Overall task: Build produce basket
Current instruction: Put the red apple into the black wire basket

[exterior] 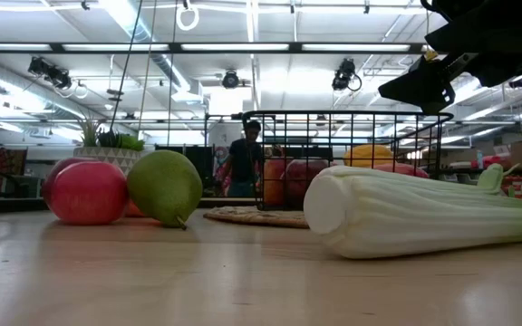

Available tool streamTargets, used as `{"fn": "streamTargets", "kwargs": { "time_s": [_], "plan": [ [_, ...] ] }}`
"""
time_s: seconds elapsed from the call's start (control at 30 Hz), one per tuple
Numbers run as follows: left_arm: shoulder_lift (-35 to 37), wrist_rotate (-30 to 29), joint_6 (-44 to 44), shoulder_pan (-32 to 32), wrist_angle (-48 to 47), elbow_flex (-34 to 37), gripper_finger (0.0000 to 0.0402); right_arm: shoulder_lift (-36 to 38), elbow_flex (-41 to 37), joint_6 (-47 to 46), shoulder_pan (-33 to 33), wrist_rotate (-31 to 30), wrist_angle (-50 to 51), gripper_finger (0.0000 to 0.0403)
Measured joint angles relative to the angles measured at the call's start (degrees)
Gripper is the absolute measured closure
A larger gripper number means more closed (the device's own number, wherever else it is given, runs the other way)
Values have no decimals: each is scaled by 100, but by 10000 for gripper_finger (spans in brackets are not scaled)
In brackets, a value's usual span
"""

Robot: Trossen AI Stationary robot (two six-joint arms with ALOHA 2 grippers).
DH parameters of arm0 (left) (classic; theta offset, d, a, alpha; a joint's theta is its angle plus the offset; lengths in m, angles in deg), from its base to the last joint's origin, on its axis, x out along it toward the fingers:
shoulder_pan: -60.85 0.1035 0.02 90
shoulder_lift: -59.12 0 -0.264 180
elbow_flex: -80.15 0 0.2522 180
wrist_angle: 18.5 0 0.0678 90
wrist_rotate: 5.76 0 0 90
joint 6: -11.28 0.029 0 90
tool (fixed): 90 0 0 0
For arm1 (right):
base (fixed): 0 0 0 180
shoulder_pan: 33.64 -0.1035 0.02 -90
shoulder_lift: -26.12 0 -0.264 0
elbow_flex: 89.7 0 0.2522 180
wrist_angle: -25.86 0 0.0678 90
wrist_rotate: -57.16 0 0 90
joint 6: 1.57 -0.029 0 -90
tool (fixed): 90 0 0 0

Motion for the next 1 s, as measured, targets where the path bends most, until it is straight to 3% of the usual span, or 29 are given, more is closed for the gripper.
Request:
{"fn": "streamTargets", "kwargs": {
  "time_s": [0.27,0.53,0.87,1.0],
  "plan": [
    [-11,-1406,1844,-250,-881,148,51,0,0,-4,0,0,0,30],
    [-17,-1905,3390,-342,-879,790,51,0,0,2,0,0,0,30],
    [-439,-3045,3888,-151,1193,1739,51,0,-4,113,0,0,-103,30],
    [-956,-3501,3956,169,1371,1733,51,0,-4,139,0,0,-137,30]
  ]
}}
